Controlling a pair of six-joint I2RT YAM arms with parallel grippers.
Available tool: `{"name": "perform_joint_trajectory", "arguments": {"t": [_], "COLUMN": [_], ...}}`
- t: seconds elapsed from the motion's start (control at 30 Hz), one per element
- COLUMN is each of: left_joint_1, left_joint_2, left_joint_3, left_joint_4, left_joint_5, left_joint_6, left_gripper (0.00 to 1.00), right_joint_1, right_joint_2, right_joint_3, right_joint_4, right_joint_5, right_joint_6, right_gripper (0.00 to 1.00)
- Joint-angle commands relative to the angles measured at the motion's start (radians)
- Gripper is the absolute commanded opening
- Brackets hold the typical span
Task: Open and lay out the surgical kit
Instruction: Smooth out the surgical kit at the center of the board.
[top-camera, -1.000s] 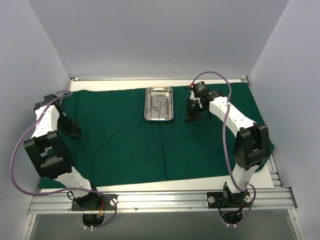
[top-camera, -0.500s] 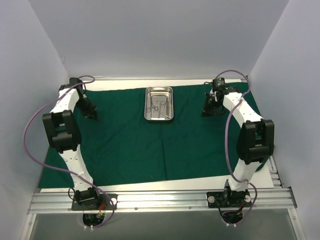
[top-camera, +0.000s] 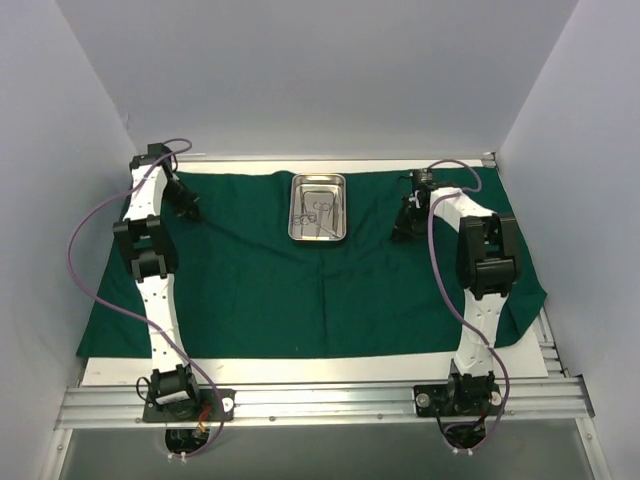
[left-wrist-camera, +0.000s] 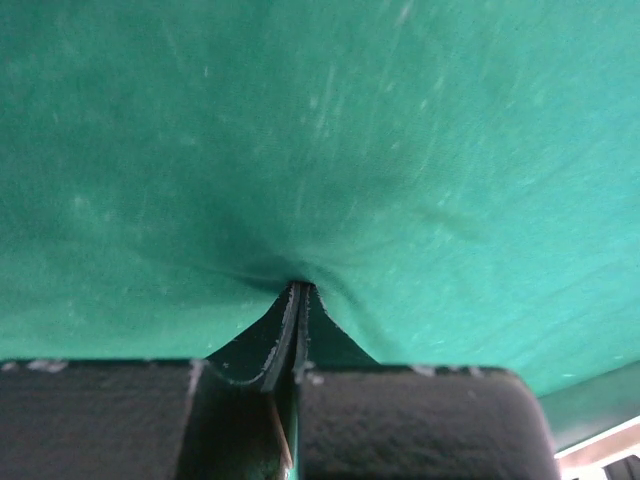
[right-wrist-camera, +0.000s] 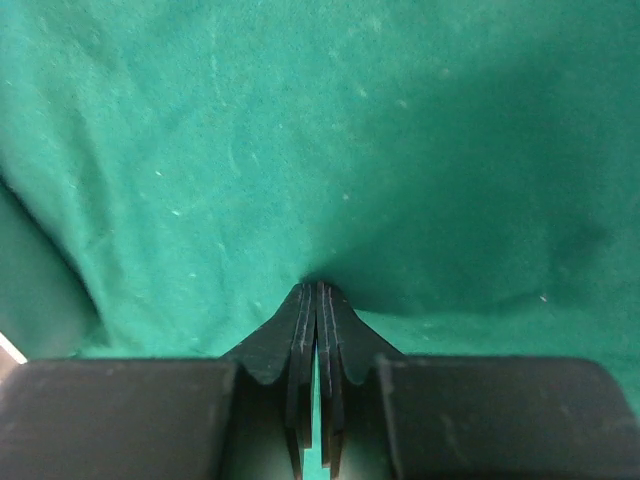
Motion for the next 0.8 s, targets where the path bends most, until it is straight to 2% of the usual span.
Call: {"name": "perform_joint_trajectory", "arguments": {"t": [0.0,0.1,0.27,0.37,0.6,0.77], "left_joint_1": [0.011,0.028,0.06,0.091,0.088,0.065], "left_joint_2": [0.157,0.169,0.048,0.03,0.036,-0.041], "left_joint_3": [0.173,0.189,-0.111,-0.173,-0.089,-0.101], "left_joint_4": [-0.028,-0.036,0.102,0.107,0.07,0.091], "left_joint_5": [0.028,0.049,0.024,0.054,0.088,0.101], "left_joint_6": [-0.005,-0.03,-0.047,-0.041,0.002,0.014], "left_gripper": [0.02,0.02,0.02,0.02,0.02,0.06], "right_joint_1": [-0.008,-0.012,-0.037,-0.07,-0.14,-0.121], "right_joint_2": [0.045,0.076,0.118,0.118,0.105,0.078], "right_joint_3": [0.03,0.047,0.079,0.067,0.01,0.064], "right_joint_4": [0.001,-0.008,-0.029,-0.036,-0.069,-0.068], "right_joint_5": [-0.02,-0.016,0.0,0.017,0.046,0.027], "right_joint_6": [0.051,0.059,0.076,0.086,0.054,0.002], "right_gripper": [0.0,0.0,0.0,0.0,0.0,0.0]}}
